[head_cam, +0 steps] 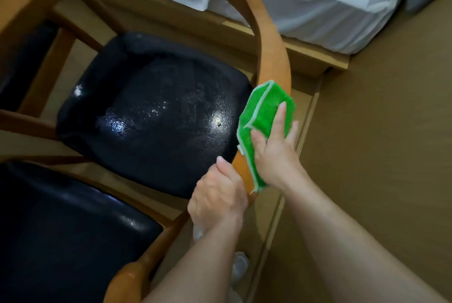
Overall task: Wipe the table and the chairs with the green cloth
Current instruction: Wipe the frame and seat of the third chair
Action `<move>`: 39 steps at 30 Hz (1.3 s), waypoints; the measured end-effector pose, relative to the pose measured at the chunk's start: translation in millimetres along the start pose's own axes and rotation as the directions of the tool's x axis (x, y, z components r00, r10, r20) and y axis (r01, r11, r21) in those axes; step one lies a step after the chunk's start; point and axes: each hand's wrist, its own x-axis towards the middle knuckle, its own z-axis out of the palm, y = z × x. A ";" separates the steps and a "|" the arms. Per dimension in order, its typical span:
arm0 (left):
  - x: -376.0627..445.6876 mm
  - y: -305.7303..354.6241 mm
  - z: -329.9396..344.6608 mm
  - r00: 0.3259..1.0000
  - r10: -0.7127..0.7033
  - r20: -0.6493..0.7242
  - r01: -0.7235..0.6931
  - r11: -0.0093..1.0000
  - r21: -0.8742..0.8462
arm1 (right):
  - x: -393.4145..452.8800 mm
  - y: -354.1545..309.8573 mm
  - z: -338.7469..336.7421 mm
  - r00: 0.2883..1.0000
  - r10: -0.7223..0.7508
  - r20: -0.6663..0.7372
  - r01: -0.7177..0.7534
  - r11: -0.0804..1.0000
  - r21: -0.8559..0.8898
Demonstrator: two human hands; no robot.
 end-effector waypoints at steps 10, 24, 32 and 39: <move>0.0 -3.9 5.1 0.996 0.058 -0.064 -0.059 0.998 -0.007 | 96.6 -33.0 -35.2 0.991 -0.080 -0.106 0.083 0.996 0.024; 2.7 -0.9 1.7 0.999 0.028 0.046 -0.031 0.998 0.053 | -11.7 3.5 11.6 0.999 -0.033 -0.011 0.030 0.980 -0.195; 2.6 -3.8 6.1 0.998 0.064 0.016 -0.065 0.998 0.007 | 97.0 -48.6 -24.4 0.980 -0.119 -0.158 0.062 0.943 -0.327; 3.4 -4.4 3.4 0.995 0.094 0.022 -0.095 0.995 0.031 | 64.9 -29.4 -0.5 0.945 -0.213 -0.249 0.130 0.941 -0.311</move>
